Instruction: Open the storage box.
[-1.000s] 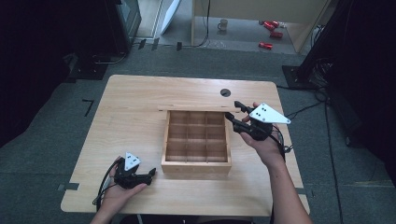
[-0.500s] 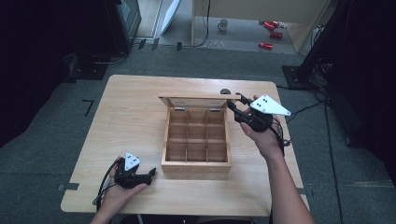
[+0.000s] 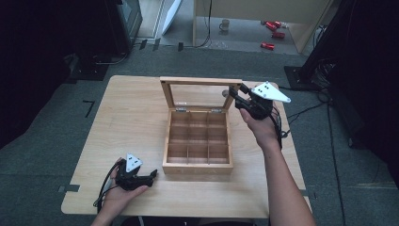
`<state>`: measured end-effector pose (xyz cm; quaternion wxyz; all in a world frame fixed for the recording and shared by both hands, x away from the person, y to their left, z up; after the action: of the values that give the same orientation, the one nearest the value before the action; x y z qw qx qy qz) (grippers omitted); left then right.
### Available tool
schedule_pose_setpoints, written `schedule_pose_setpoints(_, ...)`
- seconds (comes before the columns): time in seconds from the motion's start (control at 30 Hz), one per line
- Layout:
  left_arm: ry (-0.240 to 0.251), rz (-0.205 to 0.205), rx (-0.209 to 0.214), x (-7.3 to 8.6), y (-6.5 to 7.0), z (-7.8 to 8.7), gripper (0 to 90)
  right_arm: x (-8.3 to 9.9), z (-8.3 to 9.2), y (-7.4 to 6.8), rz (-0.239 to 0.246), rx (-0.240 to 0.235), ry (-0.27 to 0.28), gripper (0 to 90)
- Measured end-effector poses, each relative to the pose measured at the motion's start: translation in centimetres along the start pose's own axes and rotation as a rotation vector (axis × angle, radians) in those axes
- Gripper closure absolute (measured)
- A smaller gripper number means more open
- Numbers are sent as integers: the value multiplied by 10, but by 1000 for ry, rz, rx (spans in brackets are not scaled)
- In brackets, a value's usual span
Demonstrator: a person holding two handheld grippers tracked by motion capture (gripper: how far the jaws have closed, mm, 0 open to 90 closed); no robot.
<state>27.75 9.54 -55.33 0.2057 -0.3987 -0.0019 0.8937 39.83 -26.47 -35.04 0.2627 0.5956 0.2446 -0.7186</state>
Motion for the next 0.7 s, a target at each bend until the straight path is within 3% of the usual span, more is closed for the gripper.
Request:
schedule_pose_setpoints(0.27,0,1,0,0,0,0,164,-10,-15,17,-28,41,-11,670)
schedule_pose_setpoints(0.7,-3,-2,2,0,0,0,164,-17,-44,45,-135,79,-12,671)
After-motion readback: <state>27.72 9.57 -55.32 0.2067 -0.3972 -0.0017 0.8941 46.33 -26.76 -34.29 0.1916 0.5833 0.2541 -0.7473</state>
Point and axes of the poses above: each handheld gripper's, and its own axes: z roughly backward along the jaws, x roughly out of its underside, y roughly to its right, the point moved 5 cm from there along -z, roughly forward along the jaws, and after that the axes turned 14 degrees about -x, right-handed, at the moved point
